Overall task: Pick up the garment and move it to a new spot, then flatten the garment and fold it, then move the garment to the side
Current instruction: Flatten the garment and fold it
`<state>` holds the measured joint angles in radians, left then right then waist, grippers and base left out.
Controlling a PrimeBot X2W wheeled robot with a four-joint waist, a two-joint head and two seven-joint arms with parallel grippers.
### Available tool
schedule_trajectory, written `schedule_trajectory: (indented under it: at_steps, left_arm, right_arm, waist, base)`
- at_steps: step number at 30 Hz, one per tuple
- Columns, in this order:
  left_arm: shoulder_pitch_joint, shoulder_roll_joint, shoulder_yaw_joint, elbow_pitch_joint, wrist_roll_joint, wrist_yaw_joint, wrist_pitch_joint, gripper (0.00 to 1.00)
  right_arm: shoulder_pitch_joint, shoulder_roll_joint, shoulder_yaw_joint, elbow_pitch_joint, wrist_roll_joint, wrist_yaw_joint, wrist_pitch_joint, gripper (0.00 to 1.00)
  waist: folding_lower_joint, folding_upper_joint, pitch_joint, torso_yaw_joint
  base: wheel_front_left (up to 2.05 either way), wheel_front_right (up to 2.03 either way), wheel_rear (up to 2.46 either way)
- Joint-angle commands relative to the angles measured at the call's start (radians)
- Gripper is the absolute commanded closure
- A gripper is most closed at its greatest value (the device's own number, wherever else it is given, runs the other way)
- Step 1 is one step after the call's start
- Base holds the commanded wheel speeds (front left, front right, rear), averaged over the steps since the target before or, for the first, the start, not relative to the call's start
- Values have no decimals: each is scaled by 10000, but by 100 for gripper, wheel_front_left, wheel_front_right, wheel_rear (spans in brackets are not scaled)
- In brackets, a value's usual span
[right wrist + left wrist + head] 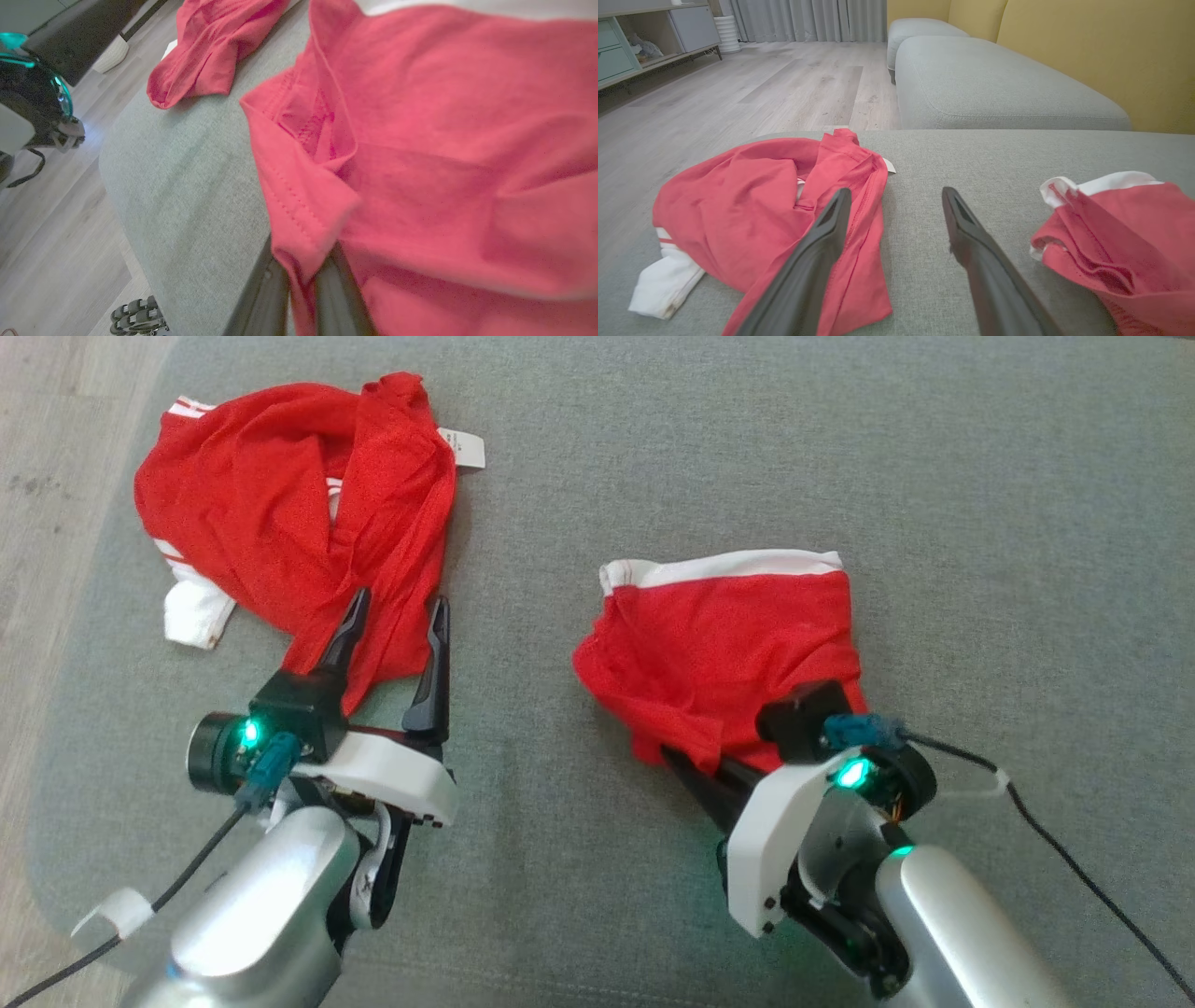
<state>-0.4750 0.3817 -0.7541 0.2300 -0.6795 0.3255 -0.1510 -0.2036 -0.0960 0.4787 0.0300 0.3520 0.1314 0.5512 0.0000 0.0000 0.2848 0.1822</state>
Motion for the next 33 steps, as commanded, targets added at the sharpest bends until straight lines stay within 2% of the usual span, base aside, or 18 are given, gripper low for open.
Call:
schedule_trajectory:
  at_steps: [1, 2, 6, 11, 14, 17, 21, 24, 33]
  left_arm:
    - [-172, 255, 355, -223, -76, 40, -84, 0]
    - [-172, 250, 353, -217, -78, 45, -93, 0]
    - [-152, 275, 368, -166, -53, 108, -175, 0]
    - [-89, 451, 424, -160, 32, 250, -270, 0]
    - [-34, 589, 500, -200, 63, 365, -321, 0]
    - [56, 720, 569, -260, 40, 453, -322, 0]
    - [191, 883, 639, -379, 39, 553, -366, 0]
    - [347, 1034, 633, -462, 31, 610, -312, 0]
    - [1083, 1582, 542, -951, 59, 971, -39, 0]
  right_arm:
    - [-49, 103, 236, -333, 37, -7, -116, 74]
    - [-13, 109, 250, -286, 57, -7, -247, 0]
    - [41, 94, 231, -425, 107, -7, -1096, 0]
    - [83, -92, -155, -1330, 137, -7, -2599, 0]
    - [198, -198, -970, -1894, -41, -7, -3262, 0]
    - [383, -165, -2396, -2313, -459, -7, -3715, 0]
    - [803, 26, -4468, -2565, -1015, -7, -3985, 0]
    - [1207, 101, -5288, -2600, -1222, -7, -3966, 0]
    - [2162, 267, -5411, -2753, -1324, -7, -3744, 0]
  waist:
    - [0, 0, 17, 24]
    - [0, 0, 24, 30]
    - [0, 0, 4, 1]
    - [0, 0, -82, -151]
    - [0, 0, -128, -279]
    - [0, 0, -191, -420]
    - [0, 0, -373, -584]
    - [0, 0, -605, -701]
    - [0, 0, -1461, -962]
  base:
    - [0, 0, 0]
    - [0, 0, 0]
    - [0, 0, 0]
    - [0, 0, 0]
    - [0, 0, 0]
    - [0, 0, 0]
    - [0, 0, 0]
    - [0, 0, 0]
    - [0, 0, 0]
